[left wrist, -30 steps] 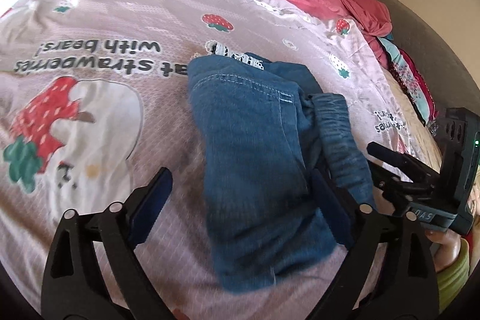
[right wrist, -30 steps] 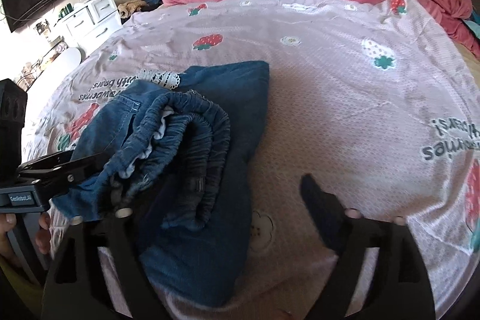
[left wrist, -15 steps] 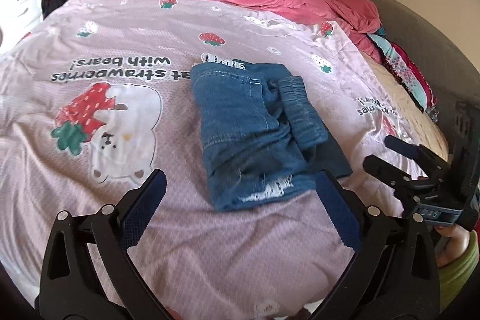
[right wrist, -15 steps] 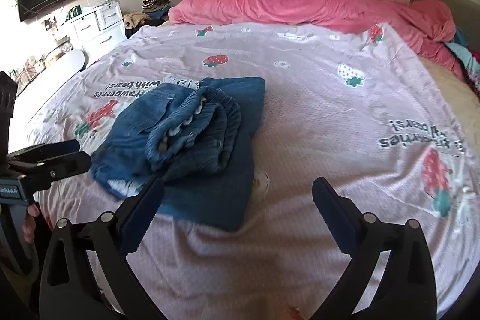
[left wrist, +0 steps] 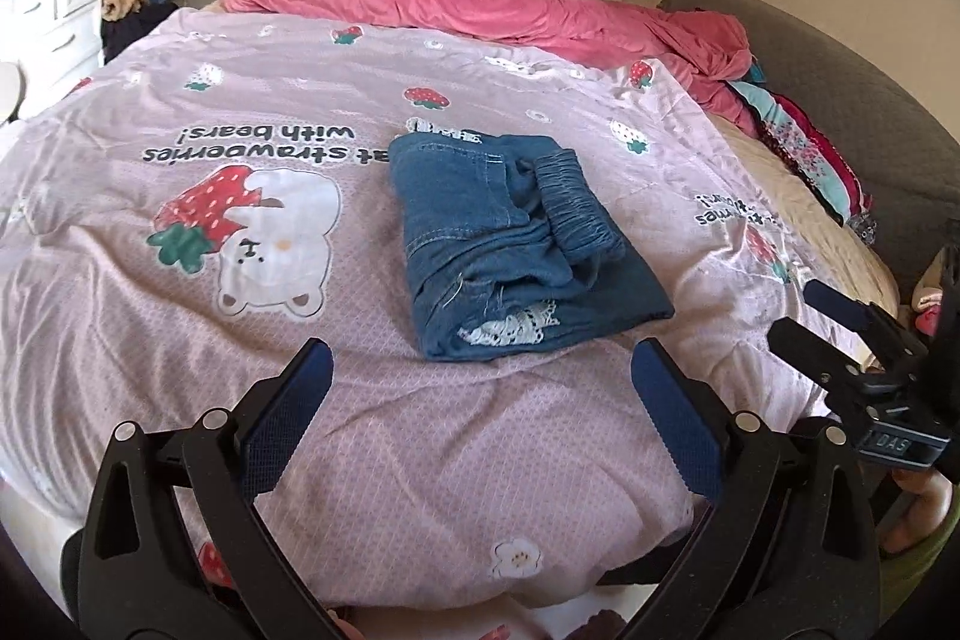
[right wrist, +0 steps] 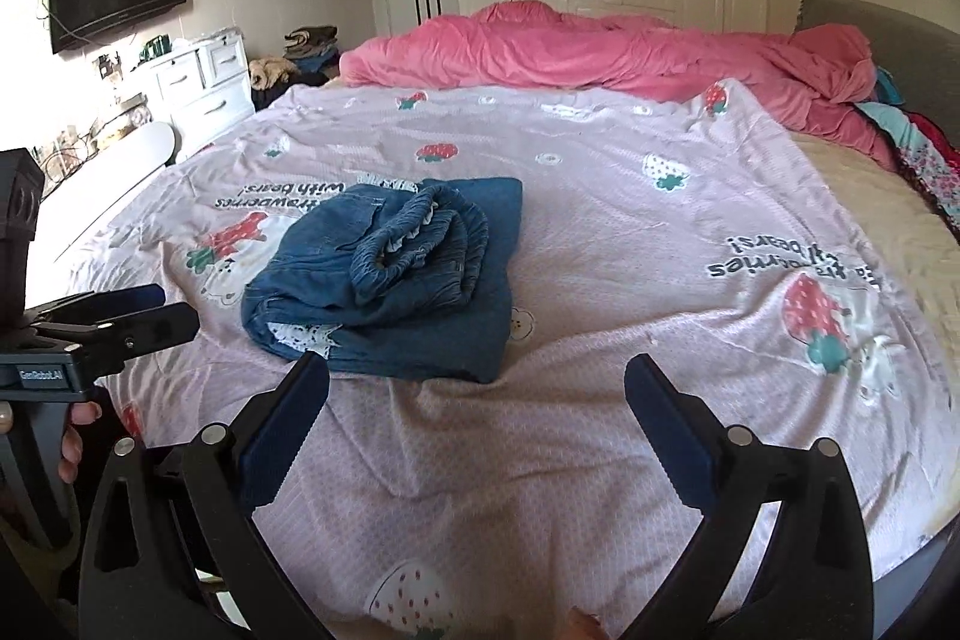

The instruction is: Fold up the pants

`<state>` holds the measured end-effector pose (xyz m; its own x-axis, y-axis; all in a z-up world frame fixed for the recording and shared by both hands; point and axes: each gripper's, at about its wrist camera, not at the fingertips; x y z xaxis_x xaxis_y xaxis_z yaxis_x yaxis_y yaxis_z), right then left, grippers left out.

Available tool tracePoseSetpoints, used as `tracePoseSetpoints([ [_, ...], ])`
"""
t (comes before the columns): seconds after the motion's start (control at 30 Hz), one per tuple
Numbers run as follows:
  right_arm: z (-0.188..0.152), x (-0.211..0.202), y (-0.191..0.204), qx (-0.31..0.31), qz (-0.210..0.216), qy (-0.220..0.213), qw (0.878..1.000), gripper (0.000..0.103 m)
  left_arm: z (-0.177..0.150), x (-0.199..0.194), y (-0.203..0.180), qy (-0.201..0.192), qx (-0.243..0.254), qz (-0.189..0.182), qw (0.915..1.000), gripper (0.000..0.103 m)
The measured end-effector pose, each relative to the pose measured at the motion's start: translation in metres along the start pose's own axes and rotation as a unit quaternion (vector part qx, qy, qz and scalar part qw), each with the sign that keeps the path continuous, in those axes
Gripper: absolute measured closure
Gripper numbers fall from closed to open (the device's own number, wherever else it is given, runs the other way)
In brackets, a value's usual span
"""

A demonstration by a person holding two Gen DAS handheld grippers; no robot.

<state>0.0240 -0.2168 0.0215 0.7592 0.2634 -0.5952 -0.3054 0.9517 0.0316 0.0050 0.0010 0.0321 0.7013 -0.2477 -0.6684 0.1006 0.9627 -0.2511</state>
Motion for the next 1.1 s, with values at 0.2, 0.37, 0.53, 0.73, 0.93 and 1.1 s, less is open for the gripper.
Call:
tracePoseSetpoints([
  [0.2,-0.013,-0.008,0.001,-0.001,-0.009,-0.002,1.0,0.004,-0.016,-0.003,0.0,0.009,-0.002,-0.005,0.9999,0.009],
  [0.37,-0.02,0.0,-0.003,0.01,-0.015,0.011,1.0,0.004,-0.028,0.003,0.003,0.02,-0.011,-0.001,0.9997,0.009],
  [0.53,-0.029,0.013,-0.004,0.025,-0.003,0.03,0.999,0.004,-0.032,0.01,0.005,0.031,-0.014,0.007,0.9994,0.009],
  [0.73,-0.03,0.016,-0.005,0.03,0.002,0.034,0.999,0.004,-0.032,0.011,0.006,0.03,-0.016,0.011,0.9994,0.009],
  [0.93,-0.031,0.018,-0.004,0.031,0.005,0.037,0.999,0.004,-0.032,0.01,0.006,0.027,-0.016,0.011,0.9995,0.009],
  [1.1,-0.031,0.019,-0.003,0.029,0.006,0.039,0.999,0.004,-0.031,0.009,0.005,0.026,-0.015,0.013,0.9995,0.009],
])
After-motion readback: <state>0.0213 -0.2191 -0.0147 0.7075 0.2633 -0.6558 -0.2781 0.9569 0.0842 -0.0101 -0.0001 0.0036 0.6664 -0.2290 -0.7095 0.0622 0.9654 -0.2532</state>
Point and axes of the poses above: each gripper's, at about its wrist camera, not at the fingertips, and x roughly the way its jaws point, y to its left, z to its top, and after that the axes turned 2 degrees about -x, right-handed
